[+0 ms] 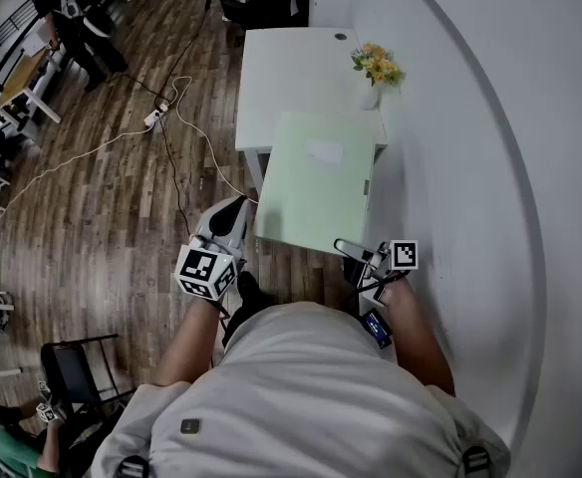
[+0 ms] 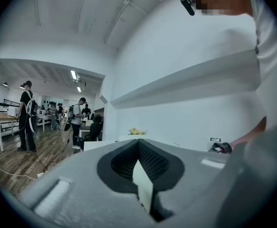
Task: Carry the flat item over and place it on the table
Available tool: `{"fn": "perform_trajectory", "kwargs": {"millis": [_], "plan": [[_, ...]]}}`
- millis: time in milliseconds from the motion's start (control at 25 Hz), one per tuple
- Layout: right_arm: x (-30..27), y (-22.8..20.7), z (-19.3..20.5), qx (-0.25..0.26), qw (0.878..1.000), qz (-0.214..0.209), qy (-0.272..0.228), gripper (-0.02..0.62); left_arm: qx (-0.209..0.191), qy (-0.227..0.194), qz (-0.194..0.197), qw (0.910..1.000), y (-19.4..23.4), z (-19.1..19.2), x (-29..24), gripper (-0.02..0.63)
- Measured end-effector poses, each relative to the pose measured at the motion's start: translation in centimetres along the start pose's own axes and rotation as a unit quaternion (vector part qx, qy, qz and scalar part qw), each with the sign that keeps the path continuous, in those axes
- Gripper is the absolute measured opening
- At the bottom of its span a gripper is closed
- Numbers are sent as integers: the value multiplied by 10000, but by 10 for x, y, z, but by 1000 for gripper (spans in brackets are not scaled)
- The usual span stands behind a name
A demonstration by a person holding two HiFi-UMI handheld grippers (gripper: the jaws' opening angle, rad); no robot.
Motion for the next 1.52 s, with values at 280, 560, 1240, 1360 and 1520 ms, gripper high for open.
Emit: {"fn": "perform_trajectory", "kwargs": {"millis": [280,560,1240,1360,1520], "plan": [[-1,-6,-5,11,10000,43,-5,299,6,-8,36,10000,5,1,-7,0],[-16,-13,-7,35,9998,202,46,299,67,-4,15,10000,22,3,-4,0],[-136,-46,-64,77,9998,81,-161,299,92,85,119,9999,150,2,-36,0],[-167,-51,-73,58,9996,68,-277,299,46,112,264,9996,179,-6,-43,0],[-201,-61,-80,122,9991,48,-401,299,7,153,488,9987,208,-7,-47,0]]}}
Point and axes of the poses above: the fingertips, and each gripper's own axes: x backward along the fingers, y to its left, z out of its underside, the point moved 8 cm from there along x, backward along the fingers, and after that the axes turned 6 degrees about -z, right-handed, at the moved point
